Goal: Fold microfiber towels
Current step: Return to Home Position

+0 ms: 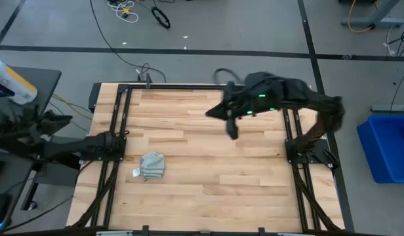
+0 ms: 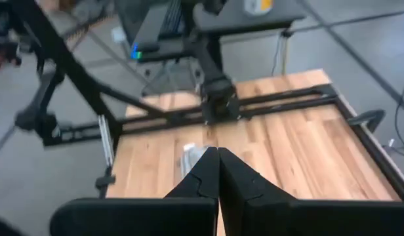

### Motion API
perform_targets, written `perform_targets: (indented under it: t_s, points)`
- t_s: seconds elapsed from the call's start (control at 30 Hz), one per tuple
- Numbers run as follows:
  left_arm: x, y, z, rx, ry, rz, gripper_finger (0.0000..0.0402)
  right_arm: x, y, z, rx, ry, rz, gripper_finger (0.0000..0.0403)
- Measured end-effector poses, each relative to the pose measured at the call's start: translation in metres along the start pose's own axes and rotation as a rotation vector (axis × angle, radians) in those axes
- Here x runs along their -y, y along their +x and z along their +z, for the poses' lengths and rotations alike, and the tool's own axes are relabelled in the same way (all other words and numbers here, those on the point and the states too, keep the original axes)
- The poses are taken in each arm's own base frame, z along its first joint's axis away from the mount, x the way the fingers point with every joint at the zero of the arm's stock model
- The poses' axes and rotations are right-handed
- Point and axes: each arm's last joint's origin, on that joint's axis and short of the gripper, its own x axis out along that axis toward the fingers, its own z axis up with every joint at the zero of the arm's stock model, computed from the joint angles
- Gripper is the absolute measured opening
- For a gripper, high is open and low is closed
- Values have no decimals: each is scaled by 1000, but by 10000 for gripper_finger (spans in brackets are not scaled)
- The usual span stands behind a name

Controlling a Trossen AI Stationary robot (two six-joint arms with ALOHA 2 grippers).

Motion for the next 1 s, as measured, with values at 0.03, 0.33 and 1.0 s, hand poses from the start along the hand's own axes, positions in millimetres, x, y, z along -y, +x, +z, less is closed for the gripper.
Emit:
perform_targets:
  t_s: [0.03, 0.33, 1.0]
  points:
    - [3, -4, -3, 23, 43, 2, 224, 1, -9, -3, 23, 13, -17, 3]
    - [19, 8, -22, -49, 175, 21, 208, -2, -68, -95, 373, 192, -76, 7]
    - [15, 50, -36, -235, 349, 55, 125, 14, -51, -318, 268, 330, 142, 74]
